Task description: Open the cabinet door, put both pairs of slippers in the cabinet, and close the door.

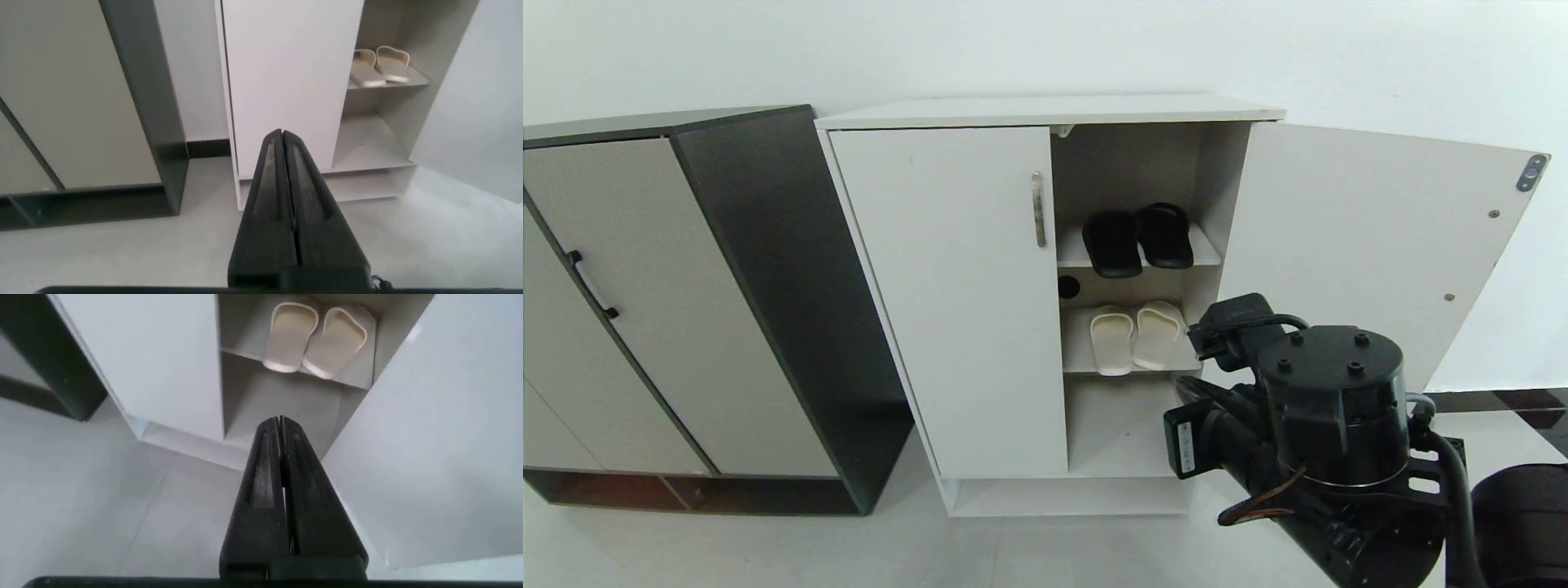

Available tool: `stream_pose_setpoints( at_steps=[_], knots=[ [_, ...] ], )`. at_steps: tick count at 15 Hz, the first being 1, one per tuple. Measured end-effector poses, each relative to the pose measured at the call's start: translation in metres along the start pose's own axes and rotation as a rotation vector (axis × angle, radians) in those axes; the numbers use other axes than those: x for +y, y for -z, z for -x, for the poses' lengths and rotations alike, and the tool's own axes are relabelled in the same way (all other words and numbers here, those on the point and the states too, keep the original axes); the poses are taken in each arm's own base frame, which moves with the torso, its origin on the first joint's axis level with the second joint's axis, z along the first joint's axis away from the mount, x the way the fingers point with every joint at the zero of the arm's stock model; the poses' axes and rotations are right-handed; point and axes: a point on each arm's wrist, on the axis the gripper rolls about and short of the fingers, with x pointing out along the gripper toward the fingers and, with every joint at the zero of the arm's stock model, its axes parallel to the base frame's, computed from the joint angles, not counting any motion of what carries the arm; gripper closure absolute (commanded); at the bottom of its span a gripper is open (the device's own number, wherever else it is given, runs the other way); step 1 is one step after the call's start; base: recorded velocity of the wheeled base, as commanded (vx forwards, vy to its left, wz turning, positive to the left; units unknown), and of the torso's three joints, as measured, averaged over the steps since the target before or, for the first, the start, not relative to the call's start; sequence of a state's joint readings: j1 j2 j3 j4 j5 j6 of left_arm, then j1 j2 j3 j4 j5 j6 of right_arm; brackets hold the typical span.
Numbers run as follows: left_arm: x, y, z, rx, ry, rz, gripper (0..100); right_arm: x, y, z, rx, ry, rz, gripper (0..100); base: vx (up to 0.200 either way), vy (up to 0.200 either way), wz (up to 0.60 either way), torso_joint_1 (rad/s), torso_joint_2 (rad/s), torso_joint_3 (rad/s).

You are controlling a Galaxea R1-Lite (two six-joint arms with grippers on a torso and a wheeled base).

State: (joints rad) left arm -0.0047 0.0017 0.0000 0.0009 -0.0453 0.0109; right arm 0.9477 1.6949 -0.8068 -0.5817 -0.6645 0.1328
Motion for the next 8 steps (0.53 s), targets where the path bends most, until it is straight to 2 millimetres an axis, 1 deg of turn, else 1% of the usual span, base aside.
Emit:
stream_pose_setpoints(
  at_steps=[8],
  knots=[
    [0.0, 0.0001, 0.0, 0.001, -0.001, 0.0, 100, -0.0004, 0.0021, -0.0008, 0.007, 0.001, 0.005, 100, 0.0, 0.0, 0.0, 0.0, 0.0, 0.0]
  ],
)
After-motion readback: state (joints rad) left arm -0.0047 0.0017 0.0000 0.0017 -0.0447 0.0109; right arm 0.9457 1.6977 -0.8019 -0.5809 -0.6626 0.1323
